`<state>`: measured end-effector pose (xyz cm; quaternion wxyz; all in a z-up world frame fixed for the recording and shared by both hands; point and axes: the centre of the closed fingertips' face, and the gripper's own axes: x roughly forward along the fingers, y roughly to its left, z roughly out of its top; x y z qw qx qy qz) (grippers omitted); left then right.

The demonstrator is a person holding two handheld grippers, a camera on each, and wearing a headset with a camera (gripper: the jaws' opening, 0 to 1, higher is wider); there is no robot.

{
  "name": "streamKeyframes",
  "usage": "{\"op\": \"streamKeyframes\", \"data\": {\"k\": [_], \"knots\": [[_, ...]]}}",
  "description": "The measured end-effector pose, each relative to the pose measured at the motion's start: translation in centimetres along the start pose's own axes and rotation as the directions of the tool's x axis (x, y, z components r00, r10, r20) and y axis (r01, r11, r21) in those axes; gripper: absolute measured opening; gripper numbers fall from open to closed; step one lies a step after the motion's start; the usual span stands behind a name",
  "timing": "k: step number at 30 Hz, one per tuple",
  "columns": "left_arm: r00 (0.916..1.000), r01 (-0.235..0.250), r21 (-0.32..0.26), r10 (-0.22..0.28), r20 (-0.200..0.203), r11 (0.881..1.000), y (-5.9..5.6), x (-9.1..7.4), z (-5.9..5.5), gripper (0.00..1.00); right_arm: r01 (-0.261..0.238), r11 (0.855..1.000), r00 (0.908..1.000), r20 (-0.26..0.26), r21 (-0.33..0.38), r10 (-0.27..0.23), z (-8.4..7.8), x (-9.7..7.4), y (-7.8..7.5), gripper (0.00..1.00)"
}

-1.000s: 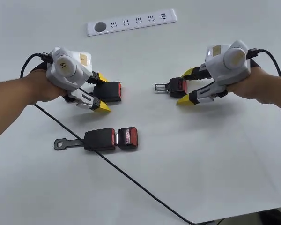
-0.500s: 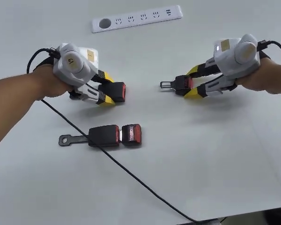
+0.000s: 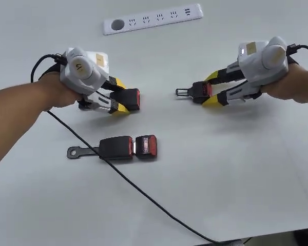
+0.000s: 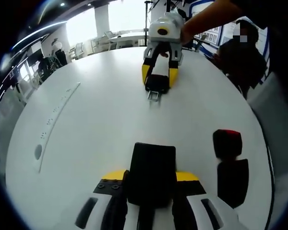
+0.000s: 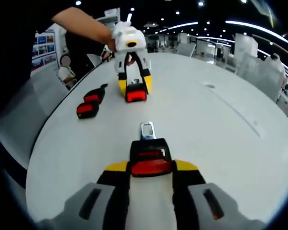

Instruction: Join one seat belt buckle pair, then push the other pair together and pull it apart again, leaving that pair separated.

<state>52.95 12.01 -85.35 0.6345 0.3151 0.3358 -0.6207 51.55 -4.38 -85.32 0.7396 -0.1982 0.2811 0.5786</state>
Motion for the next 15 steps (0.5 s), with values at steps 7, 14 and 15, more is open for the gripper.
{"op": "streamKeyframes", "data": {"k": [7, 14, 15], "knots": [[1.0000, -0.002, -0.013, 0.002, -0.007, 1.000, -0.1, 0.0, 0.0, 0.36, -0.001, 1.000, 1.0000, 0.010, -0.003, 0.001, 1.0, 1.1, 0.5, 0.33], [0.9999, -0.007, -0.015, 0.007, -0.014, 1.000, -0.3, 0.0, 0.0, 0.36, -0.009, 1.000, 0.9997, 0.021, -0.008, 0.009, 2.5, 3.1, 1.0, 0.33], [0.9999, -0.006, -0.014, 0.006, -0.013, 1.000, -0.3, 0.0, 0.0, 0.36, -0.013, 1.000, 0.9996, 0.023, -0.006, 0.013, 2.7, 3.3, 1.1, 0.33]]}}
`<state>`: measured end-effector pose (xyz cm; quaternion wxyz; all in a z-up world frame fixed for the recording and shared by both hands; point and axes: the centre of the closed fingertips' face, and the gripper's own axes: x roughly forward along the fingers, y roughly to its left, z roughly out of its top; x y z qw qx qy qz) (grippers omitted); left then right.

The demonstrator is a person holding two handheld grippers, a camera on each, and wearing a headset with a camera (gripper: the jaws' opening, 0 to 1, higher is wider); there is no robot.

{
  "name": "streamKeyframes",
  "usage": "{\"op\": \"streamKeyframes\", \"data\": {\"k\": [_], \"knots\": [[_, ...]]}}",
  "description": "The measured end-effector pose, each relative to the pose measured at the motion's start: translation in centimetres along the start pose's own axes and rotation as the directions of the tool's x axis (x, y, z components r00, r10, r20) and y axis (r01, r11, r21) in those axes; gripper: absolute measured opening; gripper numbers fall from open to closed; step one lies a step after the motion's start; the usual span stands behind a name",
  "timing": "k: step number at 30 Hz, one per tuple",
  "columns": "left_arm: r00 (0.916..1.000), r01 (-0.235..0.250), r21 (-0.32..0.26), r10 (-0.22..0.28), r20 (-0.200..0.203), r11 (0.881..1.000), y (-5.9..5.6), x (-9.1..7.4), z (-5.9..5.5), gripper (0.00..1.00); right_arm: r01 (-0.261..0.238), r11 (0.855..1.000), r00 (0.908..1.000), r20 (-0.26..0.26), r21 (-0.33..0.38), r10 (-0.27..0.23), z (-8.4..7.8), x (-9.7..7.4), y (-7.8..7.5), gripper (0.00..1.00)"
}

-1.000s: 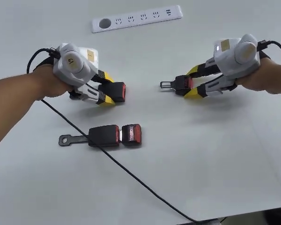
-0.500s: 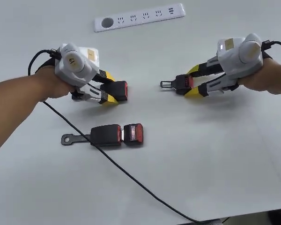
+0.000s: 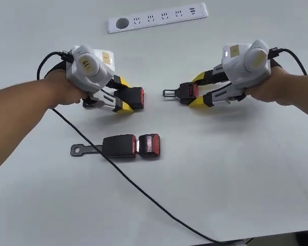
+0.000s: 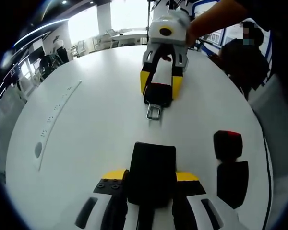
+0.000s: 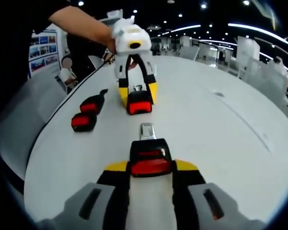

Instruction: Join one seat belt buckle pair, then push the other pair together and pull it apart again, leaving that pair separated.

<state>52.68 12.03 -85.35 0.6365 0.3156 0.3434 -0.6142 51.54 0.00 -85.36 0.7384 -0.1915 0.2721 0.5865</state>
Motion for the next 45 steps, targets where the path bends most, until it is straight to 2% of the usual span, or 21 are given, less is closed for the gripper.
{"op": "streamKeyframes", "data": {"k": [5, 15, 26, 29, 31, 33, 35, 37, 43, 45], "knots": [[1.0000, 0.003, 0.007, -0.003, -0.001, 1.000, 0.0, 0.0, 0.0, 0.36, -0.015, 1.000, 0.9999, 0.003, -0.016, 0.015, 1.3, 1.3, 0.1, 0.33], [1.0000, 0.005, 0.017, -0.005, -0.004, 1.000, 0.0, 0.0, 0.0, 0.36, -0.046, 0.997, 0.9987, -0.024, -0.055, 0.044, 3.3, 3.6, 0.2, 0.33], [0.9998, 0.008, 0.032, -0.007, -0.016, 0.999, -0.2, -0.1, 0.0, 0.36, -0.050, 0.997, 0.9975, -0.054, -0.066, 0.046, 3.5, 4.0, 0.3, 0.33], [0.9997, 0.010, 0.038, -0.009, -0.023, 0.999, -0.2, 0.0, 0.0, 0.36, -0.043, 0.998, 0.9970, -0.067, -0.051, 0.039, 4.0, 4.9, 0.6, 0.33], [0.9997, 0.010, 0.033, -0.009, -0.025, 0.999, -0.2, -0.1, 0.0, 0.36, -0.028, 0.998, 0.9980, -0.058, -0.049, 0.025, 4.6, 5.7, 0.5, 0.33], [0.9998, 0.008, 0.031, -0.007, -0.018, 0.999, -0.2, -0.1, -0.1, 0.36, -0.034, 0.999, 0.9981, -0.052, -0.039, 0.032, 4.3, 5.5, 0.5, 0.33], [0.9996, 0.008, 0.078, -0.006, -0.026, 0.997, -0.3, -0.2, 0.0, 0.35, -0.036, 0.998, 0.9978, -0.057, -0.042, 0.034, 4.3, 5.6, 0.6, 0.33], [0.9996, 0.009, 0.063, -0.008, -0.029, 0.998, -0.3, -0.1, 0.0, 0.35, -0.042, 0.998, 0.9976, -0.057, -0.042, 0.040, 4.4, 5.7, 0.6, 0.33], [0.9970, 0.036, 0.108, -0.028, -0.072, 0.993, -0.3, 0.0, 0.1, 0.35, -0.055, 0.998, 0.9965, -0.065, -0.044, 0.052, 5.1, 6.6, 0.7, 0.33], [0.9974, 0.037, 0.104, -0.030, -0.066, 0.994, -0.4, -0.1, 0.1, 0.35, -0.058, 0.997, 0.9963, -0.067, -0.050, 0.054, 5.4, 6.9, 0.7, 0.33]]}}
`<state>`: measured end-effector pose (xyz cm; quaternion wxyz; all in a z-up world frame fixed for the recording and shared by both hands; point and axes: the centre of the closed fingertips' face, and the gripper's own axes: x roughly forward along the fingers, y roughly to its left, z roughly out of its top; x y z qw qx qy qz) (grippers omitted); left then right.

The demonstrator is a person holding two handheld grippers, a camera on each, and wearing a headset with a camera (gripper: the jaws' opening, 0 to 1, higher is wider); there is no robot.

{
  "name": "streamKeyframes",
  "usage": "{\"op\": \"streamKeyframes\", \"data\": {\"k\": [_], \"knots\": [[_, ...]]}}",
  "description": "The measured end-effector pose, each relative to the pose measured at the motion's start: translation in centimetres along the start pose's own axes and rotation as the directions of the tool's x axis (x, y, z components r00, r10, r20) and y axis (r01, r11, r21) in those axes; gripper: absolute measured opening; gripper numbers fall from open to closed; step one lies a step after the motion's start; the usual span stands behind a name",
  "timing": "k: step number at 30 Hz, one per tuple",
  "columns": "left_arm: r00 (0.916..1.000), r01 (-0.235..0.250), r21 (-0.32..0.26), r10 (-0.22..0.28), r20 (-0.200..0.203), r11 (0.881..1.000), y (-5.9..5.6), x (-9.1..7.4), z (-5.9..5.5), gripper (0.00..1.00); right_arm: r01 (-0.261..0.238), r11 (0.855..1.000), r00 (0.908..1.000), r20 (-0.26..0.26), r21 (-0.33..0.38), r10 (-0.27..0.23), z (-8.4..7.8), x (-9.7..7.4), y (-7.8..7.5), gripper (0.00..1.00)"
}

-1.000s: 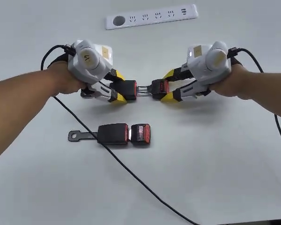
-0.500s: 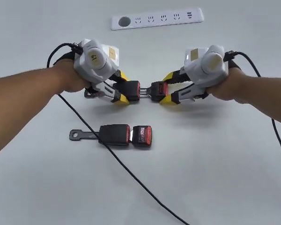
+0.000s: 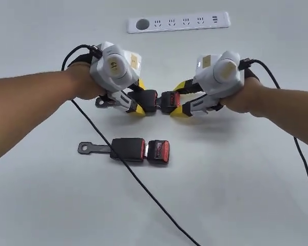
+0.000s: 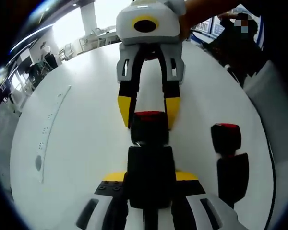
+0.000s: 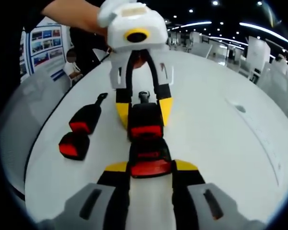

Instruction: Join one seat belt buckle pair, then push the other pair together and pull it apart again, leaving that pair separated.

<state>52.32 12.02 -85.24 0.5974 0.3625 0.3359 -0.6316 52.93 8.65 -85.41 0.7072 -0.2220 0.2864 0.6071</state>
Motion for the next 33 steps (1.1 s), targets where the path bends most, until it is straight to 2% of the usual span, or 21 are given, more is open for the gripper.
{"op": "streamKeyframes", "data": {"k": [6, 16, 33], "knots": [[1.0000, 0.000, -0.001, 0.000, 0.000, 1.000, -0.07, -0.04, -0.05, 0.35, 0.003, 1.000, 1.0000, -0.005, 0.030, -0.003, 0.17, -0.12, 0.07, 0.32], [0.9990, 0.012, 0.015, -0.012, -0.044, 1.000, -0.04, 0.15, -0.10, 0.35, 0.016, 1.000, 0.9994, -0.030, 0.022, -0.016, -0.14, -0.19, -0.06, 0.32], [0.9991, 0.012, 0.016, -0.012, -0.041, 1.000, 0.15, 0.16, -0.25, 0.35, 0.016, 1.000, 0.9992, -0.036, 0.001, -0.016, -0.46, -0.32, -0.14, 0.33]]}}
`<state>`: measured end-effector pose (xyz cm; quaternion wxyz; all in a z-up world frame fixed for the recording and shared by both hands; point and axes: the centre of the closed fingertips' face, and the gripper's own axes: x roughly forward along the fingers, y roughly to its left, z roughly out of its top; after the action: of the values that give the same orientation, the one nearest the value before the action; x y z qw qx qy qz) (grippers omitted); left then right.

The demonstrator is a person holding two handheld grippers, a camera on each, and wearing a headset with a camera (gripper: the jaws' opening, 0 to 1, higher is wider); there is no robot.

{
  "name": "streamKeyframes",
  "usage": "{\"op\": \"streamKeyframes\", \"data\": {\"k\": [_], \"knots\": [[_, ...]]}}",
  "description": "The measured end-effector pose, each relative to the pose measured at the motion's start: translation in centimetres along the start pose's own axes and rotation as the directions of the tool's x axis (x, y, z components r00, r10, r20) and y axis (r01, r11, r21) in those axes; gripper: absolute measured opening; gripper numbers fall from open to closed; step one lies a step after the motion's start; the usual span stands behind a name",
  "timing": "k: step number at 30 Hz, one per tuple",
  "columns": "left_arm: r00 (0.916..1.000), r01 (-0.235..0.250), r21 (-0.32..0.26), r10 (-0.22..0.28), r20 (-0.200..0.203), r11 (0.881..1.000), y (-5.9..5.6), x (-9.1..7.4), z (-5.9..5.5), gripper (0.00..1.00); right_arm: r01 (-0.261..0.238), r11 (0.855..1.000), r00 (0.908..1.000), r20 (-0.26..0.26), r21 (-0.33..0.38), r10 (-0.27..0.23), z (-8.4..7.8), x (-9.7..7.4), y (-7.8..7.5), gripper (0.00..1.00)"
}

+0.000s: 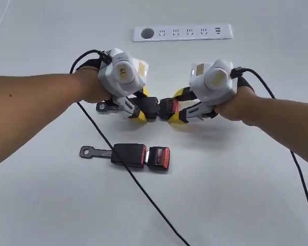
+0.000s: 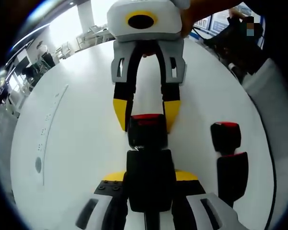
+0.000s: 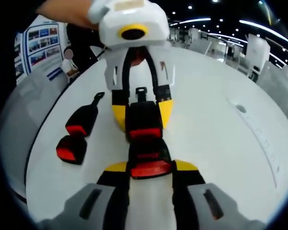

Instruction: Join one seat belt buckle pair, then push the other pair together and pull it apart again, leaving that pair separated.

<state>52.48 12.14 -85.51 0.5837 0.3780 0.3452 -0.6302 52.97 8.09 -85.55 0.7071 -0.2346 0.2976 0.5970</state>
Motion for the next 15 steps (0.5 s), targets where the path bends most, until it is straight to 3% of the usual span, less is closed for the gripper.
{"op": "streamKeyframes", "data": {"k": [9, 12, 15], "knots": [[0.9992, -0.001, -0.030, 0.002, 0.039, 1.000, 0.0, -0.1, 0.0, 0.35, 0.005, 1.000, 0.9997, 0.024, 0.014, -0.006, -0.1, -0.2, 0.2, 0.33], [0.9959, -0.007, -0.072, 0.013, 0.090, 0.997, 0.0, -0.1, -0.1, 0.35, 0.004, 1.000, 0.9996, 0.027, 0.013, -0.004, -0.5, -0.7, 0.2, 0.33], [0.9955, -0.001, -0.061, 0.007, 0.095, 0.998, 0.0, -0.2, -0.2, 0.36, 0.004, 1.000, 0.9997, 0.024, 0.010, -0.004, -0.9, -1.1, 0.3, 0.33]]}}
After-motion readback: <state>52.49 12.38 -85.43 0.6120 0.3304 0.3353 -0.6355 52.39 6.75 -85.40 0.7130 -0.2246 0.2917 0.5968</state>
